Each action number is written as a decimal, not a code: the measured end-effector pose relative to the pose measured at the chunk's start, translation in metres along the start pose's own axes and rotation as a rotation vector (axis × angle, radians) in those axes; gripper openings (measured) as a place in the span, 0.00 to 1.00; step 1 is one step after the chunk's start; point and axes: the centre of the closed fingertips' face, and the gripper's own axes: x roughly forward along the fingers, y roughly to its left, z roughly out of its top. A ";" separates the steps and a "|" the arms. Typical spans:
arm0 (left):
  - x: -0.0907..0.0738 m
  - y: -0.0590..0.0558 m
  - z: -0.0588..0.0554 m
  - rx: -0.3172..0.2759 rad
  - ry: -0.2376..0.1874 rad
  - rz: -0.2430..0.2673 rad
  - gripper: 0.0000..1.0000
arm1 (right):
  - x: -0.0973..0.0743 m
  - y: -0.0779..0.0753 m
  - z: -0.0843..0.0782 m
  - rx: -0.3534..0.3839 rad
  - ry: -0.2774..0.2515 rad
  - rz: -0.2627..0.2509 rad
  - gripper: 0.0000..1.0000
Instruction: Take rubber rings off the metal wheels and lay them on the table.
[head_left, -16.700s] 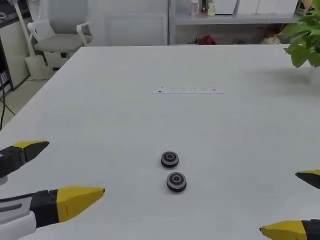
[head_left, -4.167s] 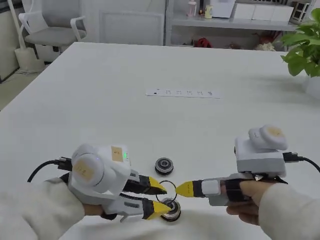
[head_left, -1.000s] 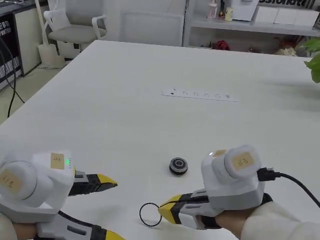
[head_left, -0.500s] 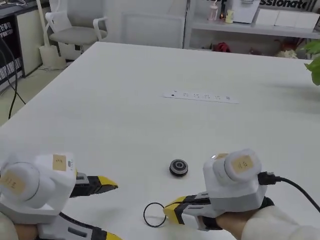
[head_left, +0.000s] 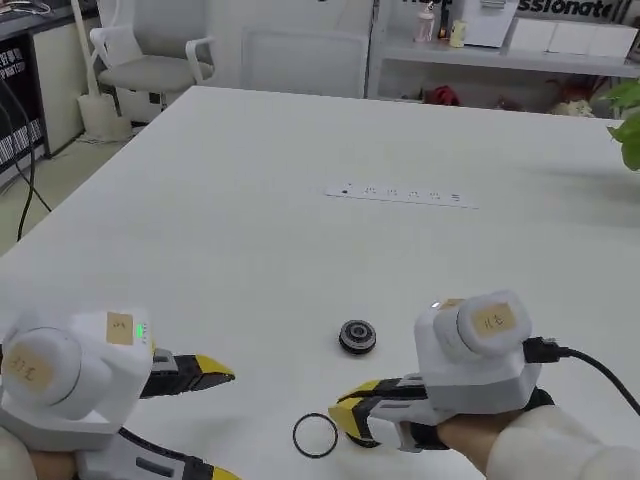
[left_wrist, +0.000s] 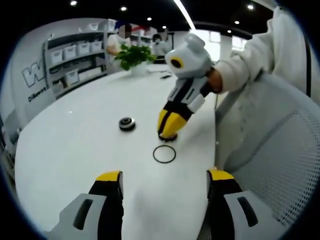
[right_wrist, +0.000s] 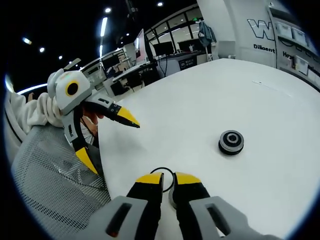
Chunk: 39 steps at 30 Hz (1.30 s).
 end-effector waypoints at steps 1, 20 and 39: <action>0.000 0.000 0.000 0.001 0.001 0.000 0.69 | -0.001 -0.001 0.001 0.001 -0.003 -0.002 0.06; -0.002 0.006 0.013 -0.001 -0.043 0.019 0.69 | -0.039 -0.025 0.052 -0.002 -0.200 -0.033 0.20; -0.002 0.021 0.112 0.056 -0.202 0.012 0.73 | -0.056 -0.038 0.027 -0.050 -0.171 0.038 0.23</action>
